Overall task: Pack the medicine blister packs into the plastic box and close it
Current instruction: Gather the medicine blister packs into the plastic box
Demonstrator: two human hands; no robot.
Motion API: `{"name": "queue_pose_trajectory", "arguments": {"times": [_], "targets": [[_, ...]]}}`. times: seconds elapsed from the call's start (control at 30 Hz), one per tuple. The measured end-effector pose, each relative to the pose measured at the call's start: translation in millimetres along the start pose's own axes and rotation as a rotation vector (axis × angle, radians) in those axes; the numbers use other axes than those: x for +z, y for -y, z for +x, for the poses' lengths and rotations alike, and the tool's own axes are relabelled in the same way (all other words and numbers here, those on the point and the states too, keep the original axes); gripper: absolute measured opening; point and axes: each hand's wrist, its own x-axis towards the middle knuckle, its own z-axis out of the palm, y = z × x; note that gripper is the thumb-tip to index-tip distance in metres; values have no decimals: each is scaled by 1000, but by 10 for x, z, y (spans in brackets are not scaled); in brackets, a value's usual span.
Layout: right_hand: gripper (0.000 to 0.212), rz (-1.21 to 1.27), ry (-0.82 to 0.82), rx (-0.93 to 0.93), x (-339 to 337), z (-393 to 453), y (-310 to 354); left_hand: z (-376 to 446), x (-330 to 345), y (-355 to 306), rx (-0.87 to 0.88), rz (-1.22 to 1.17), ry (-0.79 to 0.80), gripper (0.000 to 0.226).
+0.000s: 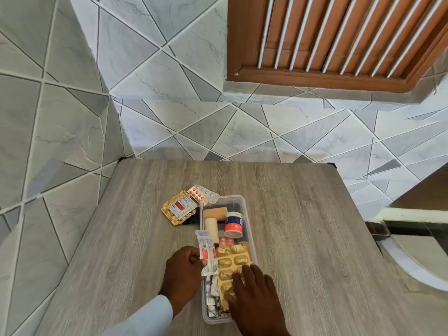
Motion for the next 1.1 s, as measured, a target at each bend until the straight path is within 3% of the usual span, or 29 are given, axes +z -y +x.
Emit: {"name": "queue_pose_trajectory", "arguments": {"times": [0.2, 0.43, 0.53, 0.67, 1.1], "targets": [[48, 4, 102, -8, -144, 309, 23, -17, 10, 51, -29, -41, 54, 13], [75, 106, 338, -172, -358, 173, -255, -37, -50, 108, -32, 78, 214, 58], [69, 59, 322, -156, -314, 133, -247, -70, -59, 38, 52, 230, 316, 83], [60, 103, 206, -105, -245, 149, -178, -117, -23, -27, 110, 480, 368, 74], [63, 0, 282, -141, -307, 124, -284, 79, -33, -13, 588, 1026, 354, 62]]}}
